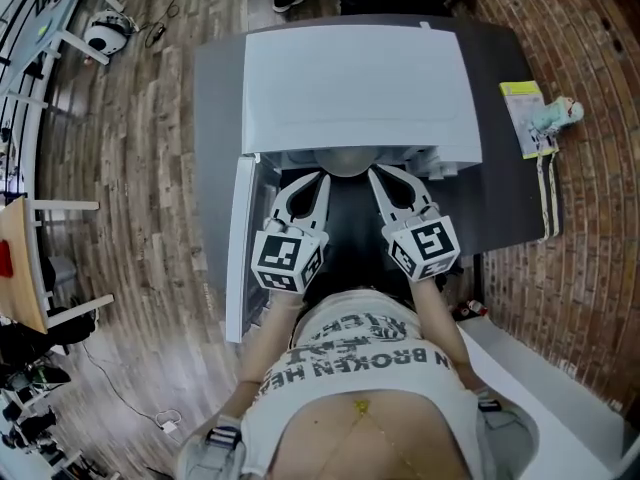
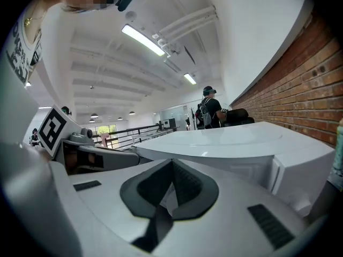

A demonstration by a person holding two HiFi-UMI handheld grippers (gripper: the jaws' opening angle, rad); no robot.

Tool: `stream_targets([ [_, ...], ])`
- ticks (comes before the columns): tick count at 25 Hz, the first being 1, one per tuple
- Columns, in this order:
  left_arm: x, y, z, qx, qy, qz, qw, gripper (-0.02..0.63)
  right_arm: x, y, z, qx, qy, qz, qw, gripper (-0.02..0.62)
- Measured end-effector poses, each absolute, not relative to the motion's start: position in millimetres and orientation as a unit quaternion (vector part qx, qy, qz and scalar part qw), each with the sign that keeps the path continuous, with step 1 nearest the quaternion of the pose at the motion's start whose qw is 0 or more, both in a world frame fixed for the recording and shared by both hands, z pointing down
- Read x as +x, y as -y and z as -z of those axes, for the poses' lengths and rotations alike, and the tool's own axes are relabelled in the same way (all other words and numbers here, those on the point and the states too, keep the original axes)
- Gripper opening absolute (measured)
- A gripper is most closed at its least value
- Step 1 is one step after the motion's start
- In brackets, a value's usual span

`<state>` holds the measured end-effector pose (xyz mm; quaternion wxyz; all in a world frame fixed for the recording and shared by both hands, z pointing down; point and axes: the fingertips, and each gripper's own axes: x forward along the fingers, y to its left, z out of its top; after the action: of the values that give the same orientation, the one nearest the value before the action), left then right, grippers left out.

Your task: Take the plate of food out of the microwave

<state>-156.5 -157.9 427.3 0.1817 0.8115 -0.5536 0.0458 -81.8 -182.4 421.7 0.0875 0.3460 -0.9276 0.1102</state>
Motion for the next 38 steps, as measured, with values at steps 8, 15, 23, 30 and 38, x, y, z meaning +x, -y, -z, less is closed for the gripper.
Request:
stream_targets([
  [8,-158.0,167.2,-431.5,0.800,0.568,-0.043,0.189,0.006,-76.6,190.8,-427.7,0.333,0.931,-0.110,0.100,0.008],
  [15,-155.6,175.1,-439.9,0.796,0.571,-0.045,0.199,0.006,-70.9,200.2,-434.5,0.335,0.929,-0.120,0.102,0.008],
  [23,-163.8,179.0,-459.3,0.787,0.574,-0.056,0.218,0.006,-74.9,208.6,-451.7,0.339,0.924,-0.135,0.110,0.008],
  [30,-169.9,184.3,-485.2,0.780,0.575,-0.070,0.239,0.006,-76.0,215.6,-477.7,0.345,0.918,-0.151,0.128,0.008],
  [38,-171.2,190.0,-516.5,0.772,0.570,-0.084,0.268,0.006,-73.3,224.9,-509.2,0.351,0.908,-0.167,0.157,0.008],
])
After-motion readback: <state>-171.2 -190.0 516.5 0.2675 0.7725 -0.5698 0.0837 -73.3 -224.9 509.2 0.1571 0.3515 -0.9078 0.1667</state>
